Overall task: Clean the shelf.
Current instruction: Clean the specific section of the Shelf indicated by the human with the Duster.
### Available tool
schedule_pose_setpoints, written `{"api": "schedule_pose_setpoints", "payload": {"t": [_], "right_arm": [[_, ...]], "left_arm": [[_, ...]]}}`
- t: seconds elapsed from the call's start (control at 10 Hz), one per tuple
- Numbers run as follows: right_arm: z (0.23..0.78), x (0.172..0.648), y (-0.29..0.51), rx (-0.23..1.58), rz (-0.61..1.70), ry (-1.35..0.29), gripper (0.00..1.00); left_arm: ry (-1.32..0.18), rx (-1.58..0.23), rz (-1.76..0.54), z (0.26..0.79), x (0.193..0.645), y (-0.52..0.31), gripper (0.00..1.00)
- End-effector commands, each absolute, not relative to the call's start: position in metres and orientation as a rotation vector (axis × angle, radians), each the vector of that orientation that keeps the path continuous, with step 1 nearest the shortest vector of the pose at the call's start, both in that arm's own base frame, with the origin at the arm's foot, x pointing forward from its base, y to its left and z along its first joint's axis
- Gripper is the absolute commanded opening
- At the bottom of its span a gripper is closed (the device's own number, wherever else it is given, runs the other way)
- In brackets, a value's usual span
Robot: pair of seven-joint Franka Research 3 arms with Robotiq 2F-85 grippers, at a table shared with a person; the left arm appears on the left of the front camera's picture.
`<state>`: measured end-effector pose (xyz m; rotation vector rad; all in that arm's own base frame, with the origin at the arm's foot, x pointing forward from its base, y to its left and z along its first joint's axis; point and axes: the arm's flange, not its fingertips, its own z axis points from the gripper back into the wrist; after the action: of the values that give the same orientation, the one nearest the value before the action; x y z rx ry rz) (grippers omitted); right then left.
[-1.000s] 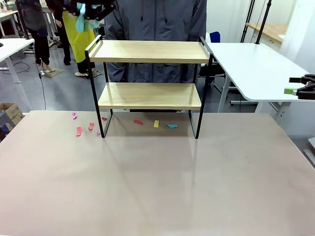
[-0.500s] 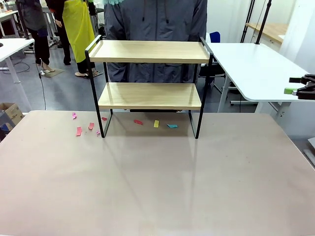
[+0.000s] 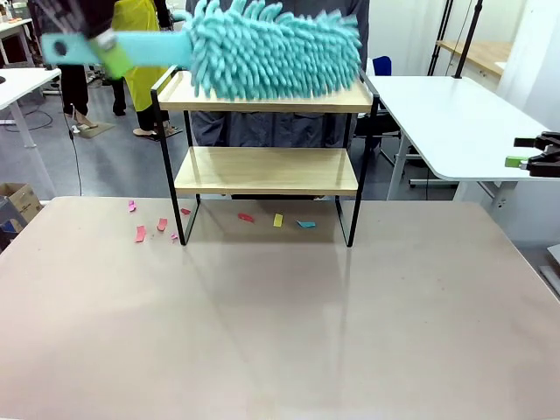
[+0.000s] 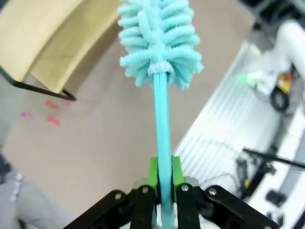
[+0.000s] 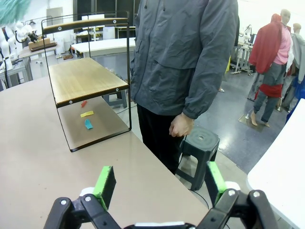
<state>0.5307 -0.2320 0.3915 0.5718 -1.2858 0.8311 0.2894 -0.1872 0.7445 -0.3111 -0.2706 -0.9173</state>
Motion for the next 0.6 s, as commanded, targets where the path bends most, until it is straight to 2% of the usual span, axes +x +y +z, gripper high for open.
{"api": "schedule_pose_setpoints", "payload": {"t": [0.0,0.3,0.5], "right_arm": [[0.397,0.532,-0.23,0.555,0.822,-1.267,1.0],[0.397,0.532,-0.23,0.555,0.822,-1.267,1.0],[0.397,0.532,-0.23,0.555,0.822,-1.267,1.0]], "left_arm": [[-0.248,-0.194,-1.053,0.746,0.284,-0.181,0.13],[-0.096,-0.047,-1.203,0.706,0.279,-0.206,0.13],[-0.006,0.01,-1.322,0.654,0.278,-0.224,0.13]]}}
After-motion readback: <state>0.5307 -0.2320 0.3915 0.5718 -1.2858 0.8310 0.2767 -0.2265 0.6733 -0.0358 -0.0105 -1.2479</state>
